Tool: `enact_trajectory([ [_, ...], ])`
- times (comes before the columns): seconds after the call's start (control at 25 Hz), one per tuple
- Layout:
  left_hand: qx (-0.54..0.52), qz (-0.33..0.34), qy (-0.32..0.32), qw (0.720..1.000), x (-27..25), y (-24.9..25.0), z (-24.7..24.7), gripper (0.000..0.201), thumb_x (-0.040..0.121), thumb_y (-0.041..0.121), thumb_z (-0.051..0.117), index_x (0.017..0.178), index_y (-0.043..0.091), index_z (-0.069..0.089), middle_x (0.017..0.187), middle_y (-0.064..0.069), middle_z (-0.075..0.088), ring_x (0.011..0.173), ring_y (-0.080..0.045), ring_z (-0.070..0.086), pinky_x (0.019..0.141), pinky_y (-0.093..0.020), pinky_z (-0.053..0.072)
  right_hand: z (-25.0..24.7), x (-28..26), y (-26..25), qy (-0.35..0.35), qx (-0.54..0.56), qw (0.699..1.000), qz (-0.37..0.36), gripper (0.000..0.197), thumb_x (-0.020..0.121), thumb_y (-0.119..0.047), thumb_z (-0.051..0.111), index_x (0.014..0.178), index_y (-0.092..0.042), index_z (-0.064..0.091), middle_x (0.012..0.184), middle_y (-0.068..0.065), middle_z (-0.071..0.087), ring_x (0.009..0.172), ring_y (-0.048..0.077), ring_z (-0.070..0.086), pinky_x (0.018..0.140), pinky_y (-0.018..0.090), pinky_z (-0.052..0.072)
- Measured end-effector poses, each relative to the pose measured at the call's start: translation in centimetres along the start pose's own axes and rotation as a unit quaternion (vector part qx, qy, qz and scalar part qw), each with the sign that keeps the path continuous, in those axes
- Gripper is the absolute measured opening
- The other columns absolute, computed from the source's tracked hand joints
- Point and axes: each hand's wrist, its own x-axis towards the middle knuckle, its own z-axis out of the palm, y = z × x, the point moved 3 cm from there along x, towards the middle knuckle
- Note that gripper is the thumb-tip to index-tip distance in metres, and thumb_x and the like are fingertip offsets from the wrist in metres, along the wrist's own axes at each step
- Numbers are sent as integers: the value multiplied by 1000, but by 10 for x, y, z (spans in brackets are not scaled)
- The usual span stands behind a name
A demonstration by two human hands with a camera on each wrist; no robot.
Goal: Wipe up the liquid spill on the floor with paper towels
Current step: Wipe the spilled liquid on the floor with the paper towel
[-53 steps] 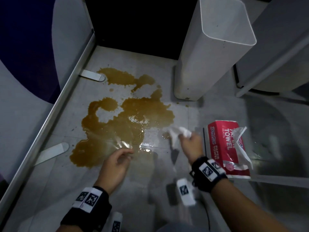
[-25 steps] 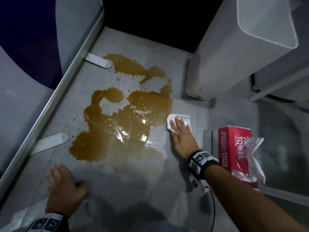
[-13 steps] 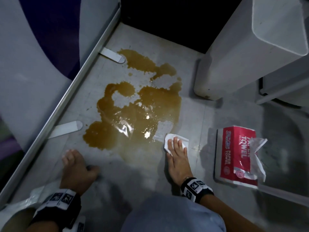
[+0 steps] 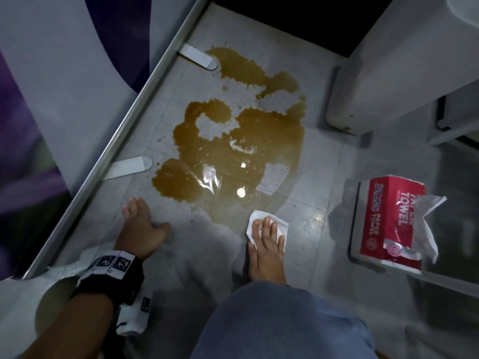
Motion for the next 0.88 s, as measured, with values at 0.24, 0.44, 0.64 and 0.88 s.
enact_trajectory([
  [0.24, 3, -1, 4, 1000, -1, 1, 3, 102, 79, 35, 55, 155, 5, -7, 162, -13, -14, 149, -28, -15, 122, -45, 5, 13, 0, -22, -11, 1, 1000, -9, 65, 93, -48, -2, 156, -31, -7, 158, -4, -28, 143, 12, -34, 117, 35, -22],
  [0.44, -4, -3, 0, 1000, -4, -2, -1, 94, 87, 29, 55, 155, 7, -6, 163, -10, -15, 149, -23, -16, 123, -40, 3, 39, 16, -72, -50, -31, 995, -78, 61, 100, -38, 11, 159, -27, 1, 165, -3, -17, 148, 18, -27, 118, 41, -19],
  [0.64, -3, 1, 2, 1000, -2, -2, -1, 95, 88, 30, 58, 156, 7, -5, 163, -9, -15, 149, -23, -16, 123, -38, 2, 28, 58, -102, -38, -68, 987, -139, 59, 105, -27, 26, 159, -23, 4, 167, 2, -7, 148, 20, -22, 113, 39, -23],
  [0.88, -5, 3, -6, 1000, -5, 0, -5, 96, 90, 30, 59, 155, 7, -7, 162, -9, -17, 149, -24, -18, 122, -37, 0, 14, 127, -142, -41, -103, 981, -160, 58, 107, -32, 24, 159, -21, 2, 166, 4, -11, 151, 25, -16, 119, 44, -15],
])
